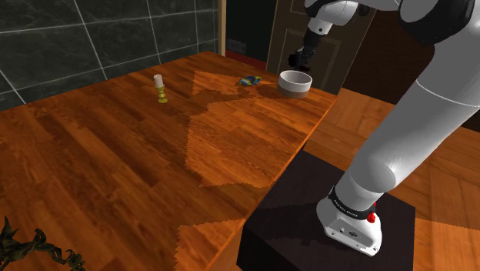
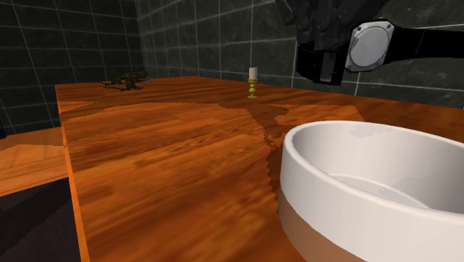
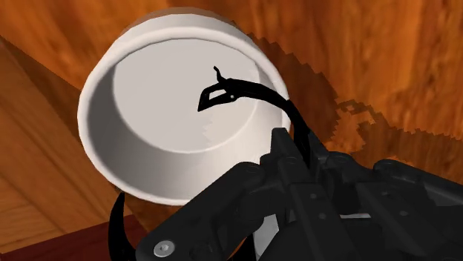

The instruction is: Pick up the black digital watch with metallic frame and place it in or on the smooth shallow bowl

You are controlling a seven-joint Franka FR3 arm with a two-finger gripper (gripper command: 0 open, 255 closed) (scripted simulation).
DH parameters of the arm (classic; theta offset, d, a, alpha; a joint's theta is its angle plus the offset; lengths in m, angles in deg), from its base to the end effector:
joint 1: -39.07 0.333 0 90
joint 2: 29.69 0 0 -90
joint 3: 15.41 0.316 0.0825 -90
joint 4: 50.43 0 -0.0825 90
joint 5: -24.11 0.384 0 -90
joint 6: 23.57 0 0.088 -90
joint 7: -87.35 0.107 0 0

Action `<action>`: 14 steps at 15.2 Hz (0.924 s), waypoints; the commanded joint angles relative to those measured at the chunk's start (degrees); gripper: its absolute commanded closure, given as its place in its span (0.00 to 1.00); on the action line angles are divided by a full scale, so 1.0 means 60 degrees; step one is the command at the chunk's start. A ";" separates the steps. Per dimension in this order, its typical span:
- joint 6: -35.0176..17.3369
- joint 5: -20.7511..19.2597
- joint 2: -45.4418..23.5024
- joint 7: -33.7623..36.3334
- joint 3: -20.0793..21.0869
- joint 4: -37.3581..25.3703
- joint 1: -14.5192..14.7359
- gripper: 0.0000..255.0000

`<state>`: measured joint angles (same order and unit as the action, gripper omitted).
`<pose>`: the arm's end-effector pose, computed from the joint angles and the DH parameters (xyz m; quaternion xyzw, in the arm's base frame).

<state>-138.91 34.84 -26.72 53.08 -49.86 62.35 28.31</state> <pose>0.3956 -0.3893 0.4985 -0.9853 0.1311 -0.0974 0.0500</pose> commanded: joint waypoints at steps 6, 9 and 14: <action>-0.0738 0.0399 -0.0476 -0.0491 -0.0102 0.0415 -0.0062 1.00; -0.1082 0.0544 -0.0617 -0.0641 -0.0106 0.0665 -0.0068 1.00; -0.1247 0.0623 -0.0693 -0.0720 -0.0106 0.0779 -0.0073 1.00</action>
<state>-146.36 38.57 -30.84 48.80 -50.47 66.90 27.90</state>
